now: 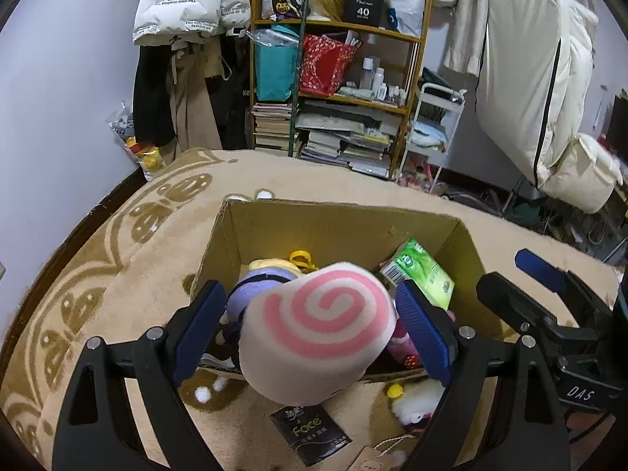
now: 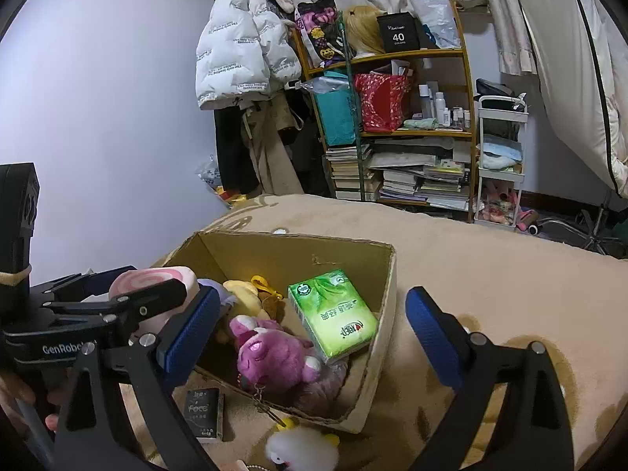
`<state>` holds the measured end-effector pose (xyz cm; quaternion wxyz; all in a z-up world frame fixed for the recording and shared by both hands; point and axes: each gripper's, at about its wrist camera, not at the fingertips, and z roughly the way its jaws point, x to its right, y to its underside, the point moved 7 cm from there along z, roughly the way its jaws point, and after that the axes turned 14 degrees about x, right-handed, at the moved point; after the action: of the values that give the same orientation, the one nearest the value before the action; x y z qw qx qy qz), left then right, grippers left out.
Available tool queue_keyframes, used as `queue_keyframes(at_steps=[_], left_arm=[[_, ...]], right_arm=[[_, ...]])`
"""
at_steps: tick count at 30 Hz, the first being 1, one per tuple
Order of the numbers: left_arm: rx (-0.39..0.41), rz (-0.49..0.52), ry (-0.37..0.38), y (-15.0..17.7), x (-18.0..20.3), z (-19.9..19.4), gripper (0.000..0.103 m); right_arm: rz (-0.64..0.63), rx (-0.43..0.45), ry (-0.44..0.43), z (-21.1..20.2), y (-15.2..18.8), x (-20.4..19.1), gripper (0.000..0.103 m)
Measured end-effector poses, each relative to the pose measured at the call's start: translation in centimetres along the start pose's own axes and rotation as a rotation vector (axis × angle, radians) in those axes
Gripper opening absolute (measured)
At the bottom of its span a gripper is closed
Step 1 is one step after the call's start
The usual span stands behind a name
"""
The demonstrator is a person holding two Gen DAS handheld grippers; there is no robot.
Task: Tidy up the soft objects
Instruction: 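Release the green pack into the box while the left tool drops the pig cushion, then grasp the black Face tissue pack with the left tool while the right tool grasps the white fluffy keychain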
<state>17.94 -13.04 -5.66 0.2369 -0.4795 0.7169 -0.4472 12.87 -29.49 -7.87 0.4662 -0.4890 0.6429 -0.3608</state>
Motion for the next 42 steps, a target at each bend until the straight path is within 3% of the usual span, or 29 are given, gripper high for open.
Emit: queue_keyframes(at_steps=[5,12,17,32,42], left_arm=[[0.021,-0.021,0.018,-0.6,0.2,-0.5,0.088],[0.006,0.071,-0.052,-0.6,0.2,-1.3,0.088],[-0.011,0.063,-0.063,-0.3,-0.4,-2.8,0.088],[-0.144,0.034,-0.108,3.4,-2.4,-6.7,0.088],[-0.209,0.024,-0.117,6.1,-2.7,-5.2,0.088]], right_arm=[[0.011,-0.004,0.008,-0.6,0.0,0.4,0.100],[0.042,-0.033,0.010,-1.7,0.4,0.4,0.100],[0.050,-0.034,0.009,-3.1,0.5,0.1,0.100],[0.056,-0.074,0.018,-7.0,1.8,-1.2,0.100],[0.016,-0.155,0.031,-6.1,5.0,-2.0,0.100]])
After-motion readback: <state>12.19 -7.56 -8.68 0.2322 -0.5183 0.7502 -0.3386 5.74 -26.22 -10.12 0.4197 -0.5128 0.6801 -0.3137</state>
